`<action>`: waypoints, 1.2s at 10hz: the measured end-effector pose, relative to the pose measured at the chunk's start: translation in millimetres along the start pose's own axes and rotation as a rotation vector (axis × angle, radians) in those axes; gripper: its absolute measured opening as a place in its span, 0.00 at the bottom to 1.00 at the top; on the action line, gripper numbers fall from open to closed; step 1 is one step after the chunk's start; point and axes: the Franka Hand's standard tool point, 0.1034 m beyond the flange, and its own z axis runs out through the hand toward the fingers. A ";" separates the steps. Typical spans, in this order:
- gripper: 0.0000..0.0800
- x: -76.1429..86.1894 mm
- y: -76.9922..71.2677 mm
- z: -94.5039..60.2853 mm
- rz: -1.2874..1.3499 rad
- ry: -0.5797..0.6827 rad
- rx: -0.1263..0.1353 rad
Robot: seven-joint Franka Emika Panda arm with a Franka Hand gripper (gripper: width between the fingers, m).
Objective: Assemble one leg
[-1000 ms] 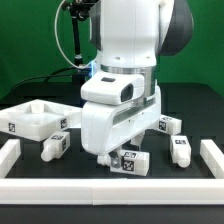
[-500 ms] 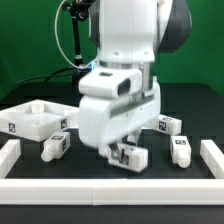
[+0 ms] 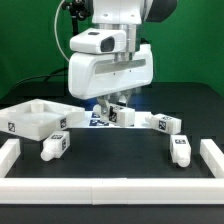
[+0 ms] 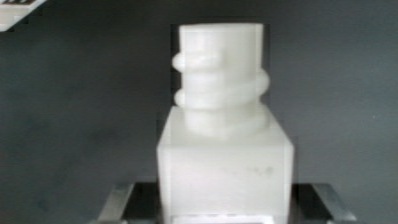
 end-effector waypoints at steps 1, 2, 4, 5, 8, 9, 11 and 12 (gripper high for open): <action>0.36 0.0 0.0 0.3 0.000 0.000 0.000; 0.36 -0.1 -0.1 0.4 0.000 0.000 0.001; 0.36 -21.8 -24.5 5.5 0.114 -0.025 0.029; 0.36 -42.8 -45.2 13.9 0.120 -0.041 0.048; 0.36 -69.7 -82.1 49.3 0.212 -0.039 0.074; 0.36 -70.1 -81.7 52.4 0.221 -0.038 0.075; 0.36 -69.4 -79.8 52.5 0.213 -0.024 0.065; 0.36 -69.1 -80.0 52.5 0.213 -0.024 0.065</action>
Offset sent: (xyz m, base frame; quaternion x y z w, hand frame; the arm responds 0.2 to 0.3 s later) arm -0.0778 -0.0101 -0.0049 0.0147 -0.0453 0.1911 0.9804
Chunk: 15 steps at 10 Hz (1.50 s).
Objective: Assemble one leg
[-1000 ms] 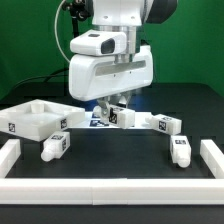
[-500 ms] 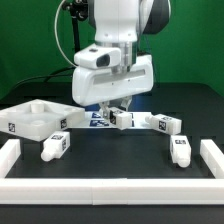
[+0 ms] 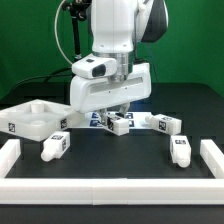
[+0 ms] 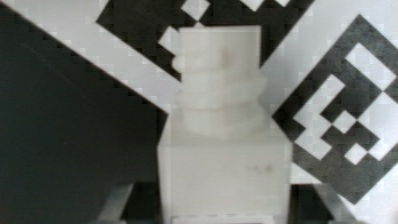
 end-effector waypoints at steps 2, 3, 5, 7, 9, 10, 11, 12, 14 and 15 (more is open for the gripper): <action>0.51 0.1 0.0 -0.1 0.000 0.000 0.000; 0.71 0.2 -1.3 -2.7 0.045 -0.027 0.018; 0.79 32.7 9.9 -40.2 0.195 -0.096 0.043; 0.81 79.7 17.0 -59.2 0.337 -0.122 0.055; 0.81 132.9 12.7 -66.9 0.489 -0.092 0.040; 0.81 150.0 3.0 -66.0 0.527 -0.081 0.028; 0.81 160.0 -8.2 -62.9 0.512 -0.068 0.010; 0.81 158.3 -5.7 -63.5 0.496 -0.066 0.017; 0.81 157.7 -4.4 -63.4 0.498 -0.067 0.016; 0.81 157.5 -4.7 -63.0 0.497 -0.067 0.016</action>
Offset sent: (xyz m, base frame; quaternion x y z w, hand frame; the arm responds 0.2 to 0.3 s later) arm 0.0422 0.0012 0.0629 0.0211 -0.0912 0.1631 0.9822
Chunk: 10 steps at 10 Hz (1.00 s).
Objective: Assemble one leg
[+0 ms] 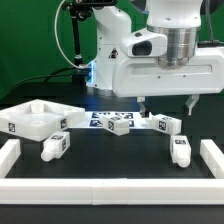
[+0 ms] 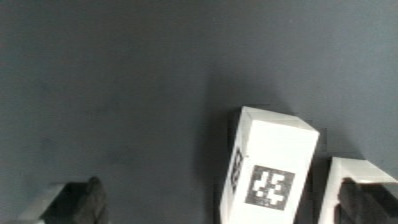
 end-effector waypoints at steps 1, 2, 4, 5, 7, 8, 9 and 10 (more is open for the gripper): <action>0.81 -5.2 -1.3 6.9 0.007 -0.005 0.000; 0.81 -7.0 -2.9 18.7 0.019 -0.024 0.010; 0.81 -1.3 -14.7 38.8 0.016 -0.006 0.014; 0.81 -0.2 -17.9 47.5 0.013 -0.012 0.016; 0.81 3.5 -31.5 50.8 0.015 -0.011 0.016; 0.81 4.3 -32.0 52.7 0.008 -0.010 0.016; 0.81 3.9 -30.4 58.5 0.007 -0.009 0.016; 0.81 4.2 -29.5 61.9 0.006 -0.003 0.016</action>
Offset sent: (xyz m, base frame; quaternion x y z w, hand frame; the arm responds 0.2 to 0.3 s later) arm 0.0141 0.0217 -0.0355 -0.0022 0.0359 0.0384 0.9986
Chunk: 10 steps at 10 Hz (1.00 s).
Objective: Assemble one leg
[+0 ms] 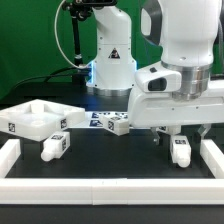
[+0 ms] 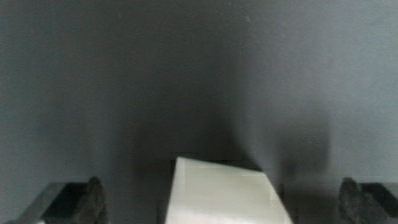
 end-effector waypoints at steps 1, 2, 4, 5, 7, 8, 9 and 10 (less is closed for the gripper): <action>0.66 4.1 1.6 -0.7 -0.002 0.032 0.001; 0.66 3.8 1.3 -0.4 -0.003 0.032 0.002; 0.35 3.8 1.2 -0.5 -0.003 0.032 0.002; 0.35 3.8 1.2 -0.5 -0.003 0.032 0.002; 0.36 -5.3 -6.4 -8.3 0.012 0.021 0.000; 0.36 -18.7 -16.6 -20.8 0.035 0.012 -0.003; 0.36 -33.6 -30.2 -34.9 0.055 0.011 -0.006; 0.36 -47.0 -48.0 -46.5 0.077 0.017 -0.009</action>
Offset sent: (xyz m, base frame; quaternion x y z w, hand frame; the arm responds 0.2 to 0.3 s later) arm 0.0000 0.0000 0.0000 0.0000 0.0000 0.0000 1.0000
